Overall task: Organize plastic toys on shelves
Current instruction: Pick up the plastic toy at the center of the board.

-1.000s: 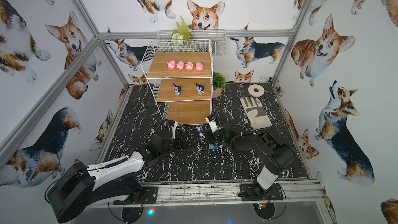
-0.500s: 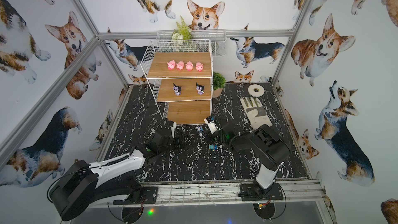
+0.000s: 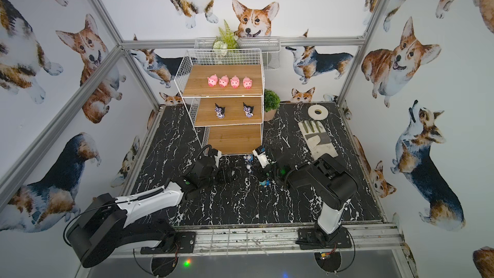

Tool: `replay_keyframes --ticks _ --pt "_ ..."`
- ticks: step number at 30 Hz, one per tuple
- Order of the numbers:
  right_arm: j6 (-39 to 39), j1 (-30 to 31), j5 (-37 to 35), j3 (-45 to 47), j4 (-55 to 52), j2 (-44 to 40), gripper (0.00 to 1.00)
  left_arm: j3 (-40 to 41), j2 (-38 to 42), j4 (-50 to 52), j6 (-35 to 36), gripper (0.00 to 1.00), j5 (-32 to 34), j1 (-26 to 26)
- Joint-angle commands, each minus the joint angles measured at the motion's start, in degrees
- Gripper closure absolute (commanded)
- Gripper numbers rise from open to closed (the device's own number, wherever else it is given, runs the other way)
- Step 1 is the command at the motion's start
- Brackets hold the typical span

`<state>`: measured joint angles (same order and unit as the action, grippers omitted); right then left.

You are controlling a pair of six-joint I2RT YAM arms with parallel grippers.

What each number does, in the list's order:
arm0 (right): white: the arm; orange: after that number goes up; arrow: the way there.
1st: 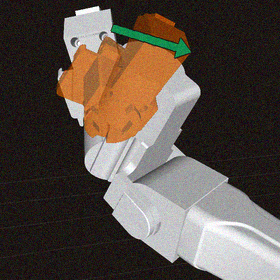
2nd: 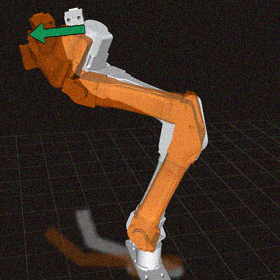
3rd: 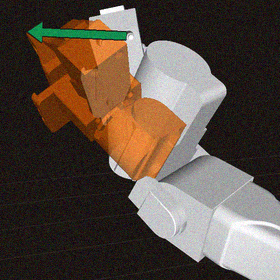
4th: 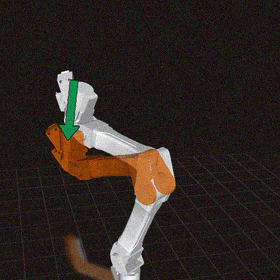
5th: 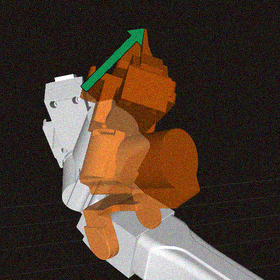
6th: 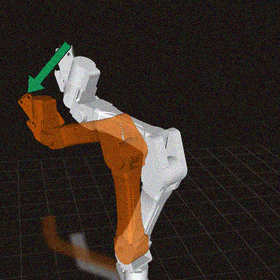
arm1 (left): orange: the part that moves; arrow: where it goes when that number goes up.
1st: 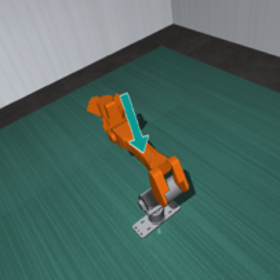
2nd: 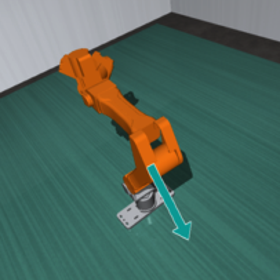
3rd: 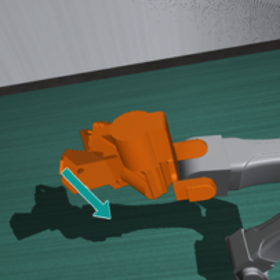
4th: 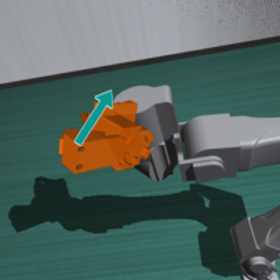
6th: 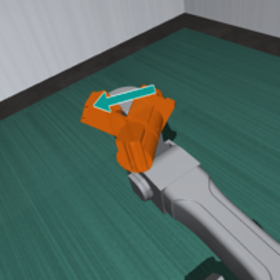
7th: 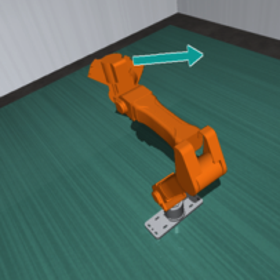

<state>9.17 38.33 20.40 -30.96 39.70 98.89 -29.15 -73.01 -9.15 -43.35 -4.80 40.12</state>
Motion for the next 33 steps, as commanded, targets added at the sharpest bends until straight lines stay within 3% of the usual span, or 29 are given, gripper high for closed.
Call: replay_keyframes --ticks 1,6,9,16,22,33 --pt "-5.3 1.4 -1.4 1.2 2.8 -2.4 0.99 -3.2 -1.1 3.1 -2.2 0.15 -3.6 -0.4" --pt "-14.6 5.8 -6.7 1.6 1.6 -5.9 1.0 -9.4 -3.4 8.3 -2.6 0.18 -8.2 -0.5" --pt "-17.6 7.4 -8.2 1.3 1.4 -7.1 1.0 -11.9 -3.8 11.9 -0.6 0.25 -7.6 -0.1" --pt "-16.9 8.1 -5.7 3.4 8.0 -8.9 1.0 -10.3 -2.7 11.7 -0.3 0.34 -2.0 0.3" --pt "-14.9 8.7 -5.3 4.4 12.2 -8.6 1.0 -11.3 -4.7 7.4 -3.3 0.44 -4.3 0.4" --pt "-12.7 9.5 -5.1 4.7 16.9 -6.5 1.0 -9.0 -6.5 -1.6 -7.7 0.51 -2.8 2.1"
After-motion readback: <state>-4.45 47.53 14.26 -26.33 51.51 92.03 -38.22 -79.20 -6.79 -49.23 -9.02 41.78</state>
